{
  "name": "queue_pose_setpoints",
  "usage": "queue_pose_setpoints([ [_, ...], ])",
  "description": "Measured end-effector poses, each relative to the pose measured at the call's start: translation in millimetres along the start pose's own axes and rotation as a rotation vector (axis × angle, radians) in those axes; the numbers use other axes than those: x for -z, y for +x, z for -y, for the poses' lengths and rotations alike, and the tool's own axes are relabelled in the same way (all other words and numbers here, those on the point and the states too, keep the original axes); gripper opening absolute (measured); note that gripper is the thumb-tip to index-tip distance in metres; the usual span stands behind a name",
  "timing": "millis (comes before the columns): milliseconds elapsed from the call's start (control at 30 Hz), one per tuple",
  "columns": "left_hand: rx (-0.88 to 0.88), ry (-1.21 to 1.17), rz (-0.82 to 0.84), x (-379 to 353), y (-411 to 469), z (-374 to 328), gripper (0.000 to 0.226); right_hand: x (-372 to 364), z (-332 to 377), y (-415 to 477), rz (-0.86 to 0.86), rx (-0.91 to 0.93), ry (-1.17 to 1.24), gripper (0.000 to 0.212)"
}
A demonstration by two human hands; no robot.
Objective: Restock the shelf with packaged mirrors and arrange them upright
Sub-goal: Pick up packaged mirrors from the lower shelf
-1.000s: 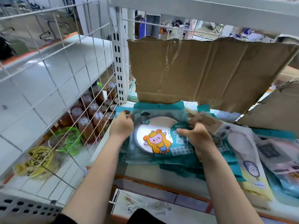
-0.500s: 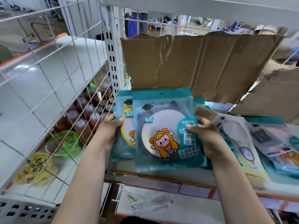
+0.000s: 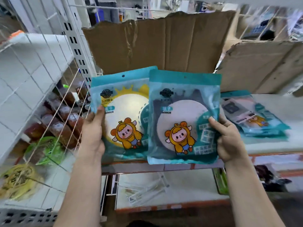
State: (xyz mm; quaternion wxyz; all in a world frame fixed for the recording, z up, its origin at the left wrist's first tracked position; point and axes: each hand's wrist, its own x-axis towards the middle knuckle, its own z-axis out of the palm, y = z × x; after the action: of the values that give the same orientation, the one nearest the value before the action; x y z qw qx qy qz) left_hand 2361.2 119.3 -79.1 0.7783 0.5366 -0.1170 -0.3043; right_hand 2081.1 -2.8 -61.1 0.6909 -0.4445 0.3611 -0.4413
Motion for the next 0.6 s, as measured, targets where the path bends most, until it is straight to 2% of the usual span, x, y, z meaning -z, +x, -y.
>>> queue_pose_setpoints([
  [167,-0.012,0.077,0.124,-35,-20,1,0.009,37,14,-17,-0.079,0.028,0.054,0.008],
  [233,0.018,0.116,0.184,-56,-34,8,0.02,62,20,-31,-0.126,0.047,0.055,0.011],
  [367,0.146,0.167,0.315,-107,-72,43,0.041,134,32,-72,-0.267,0.085,0.053,0.008],
  [467,0.24,0.201,0.456,-159,-116,74,0.042,196,55,-108,-0.37,0.131,0.053,0.013],
  [533,0.268,0.201,0.529,-195,-147,91,0.043,235,71,-129,-0.43,0.179,0.053,0.009],
  [600,0.284,0.182,0.582,-226,-175,107,0.042,270,81,-147,-0.479,0.215,0.059,0.014],
])
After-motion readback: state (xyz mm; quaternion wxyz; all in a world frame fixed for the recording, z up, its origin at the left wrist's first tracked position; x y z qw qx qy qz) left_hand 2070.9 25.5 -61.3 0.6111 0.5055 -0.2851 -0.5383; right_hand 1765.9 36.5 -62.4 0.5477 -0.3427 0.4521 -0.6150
